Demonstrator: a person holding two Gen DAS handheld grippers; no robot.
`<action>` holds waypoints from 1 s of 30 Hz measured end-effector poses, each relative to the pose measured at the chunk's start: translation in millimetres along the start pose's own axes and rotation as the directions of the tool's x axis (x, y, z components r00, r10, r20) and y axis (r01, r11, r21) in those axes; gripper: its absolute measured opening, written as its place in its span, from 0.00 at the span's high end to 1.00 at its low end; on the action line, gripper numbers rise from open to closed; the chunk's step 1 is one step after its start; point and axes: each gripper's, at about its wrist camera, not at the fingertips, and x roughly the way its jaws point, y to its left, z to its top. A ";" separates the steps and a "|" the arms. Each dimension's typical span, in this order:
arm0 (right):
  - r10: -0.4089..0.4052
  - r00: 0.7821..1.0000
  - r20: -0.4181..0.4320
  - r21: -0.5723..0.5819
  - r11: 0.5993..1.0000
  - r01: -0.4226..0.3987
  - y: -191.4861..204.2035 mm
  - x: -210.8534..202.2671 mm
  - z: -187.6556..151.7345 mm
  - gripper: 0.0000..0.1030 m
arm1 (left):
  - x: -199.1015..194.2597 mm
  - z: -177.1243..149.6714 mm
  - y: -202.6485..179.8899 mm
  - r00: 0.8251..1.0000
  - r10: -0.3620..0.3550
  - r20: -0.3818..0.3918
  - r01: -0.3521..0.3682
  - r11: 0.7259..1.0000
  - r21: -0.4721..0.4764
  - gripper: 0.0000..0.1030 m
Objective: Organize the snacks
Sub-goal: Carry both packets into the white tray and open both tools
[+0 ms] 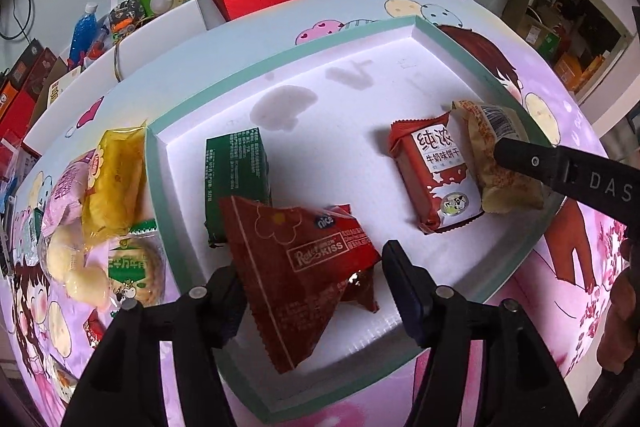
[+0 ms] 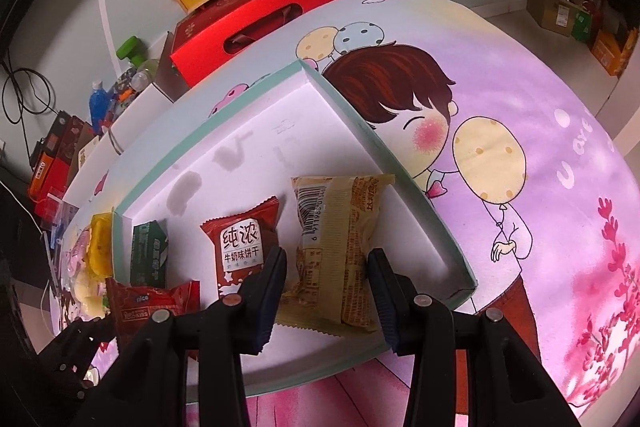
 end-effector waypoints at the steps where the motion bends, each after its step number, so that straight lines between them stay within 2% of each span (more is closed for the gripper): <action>1: -0.001 1.000 0.000 -0.001 1.000 0.001 0.1 0.0 0.2 0.56 | -1.1 -0.2 0.6 1.000 0.001 0.001 -0.001 1.000 -0.002 0.37; 6: -0.007 1.000 0.000 -0.006 1.000 0.007 2.3 -0.2 0.6 0.56 | -9.3 -0.3 5.6 1.000 0.003 0.018 -0.002 1.000 -0.016 0.36; 9: -0.011 1.000 -0.001 -0.012 1.000 0.011 4.1 -0.2 0.4 0.55 | -15.6 -0.7 11.1 0.999 0.007 0.032 -0.006 0.999 -0.034 0.30; 10: -0.012 1.000 -0.001 -0.012 1.000 0.012 4.3 -0.1 0.5 0.53 | -16.8 -1.0 12.9 0.999 0.009 0.036 -0.008 0.999 -0.040 0.24; 13: -0.016 1.000 0.003 -0.019 1.000 0.016 5.9 0.0 0.8 0.39 | -19.3 -3.5 19.3 0.999 0.013 0.047 -0.010 0.998 -0.064 0.23; 16: -0.025 1.000 0.006 -0.031 0.999 0.025 8.7 -0.2 0.4 0.39 | -18.5 -6.1 28.3 0.998 0.028 0.053 -0.023 0.995 -0.095 0.21; 17: -0.023 1.000 0.005 -0.034 0.999 0.023 9.3 0.3 0.3 0.38 | -18.3 -6.5 31.7 0.998 0.037 0.056 -0.030 0.994 -0.108 0.14; 19: -0.021 1.000 0.004 -0.038 0.999 0.021 10.2 1.1 0.1 0.28 | -19.0 -8.8 38.1 0.997 0.045 0.063 -0.037 0.991 -0.129 0.12; 21: -0.024 1.000 0.009 -0.042 0.999 0.025 11.1 0.7 0.1 0.26 | -18.3 -11.0 44.7 0.996 0.054 0.065 -0.043 0.987 -0.154 0.11; 25: -0.023 1.000 0.020 -0.044 0.999 0.024 13.2 0.6 -0.1 0.07 | -16.6 -16.6 55.7 0.995 0.078 0.063 -0.065 0.981 -0.185 0.05; 30: -0.017 1.000 0.019 -0.054 0.998 0.018 18.1 2.5 -0.9 0.05 | -17.5 -21.6 65.6 0.993 0.087 0.078 -0.069 0.976 -0.208 0.03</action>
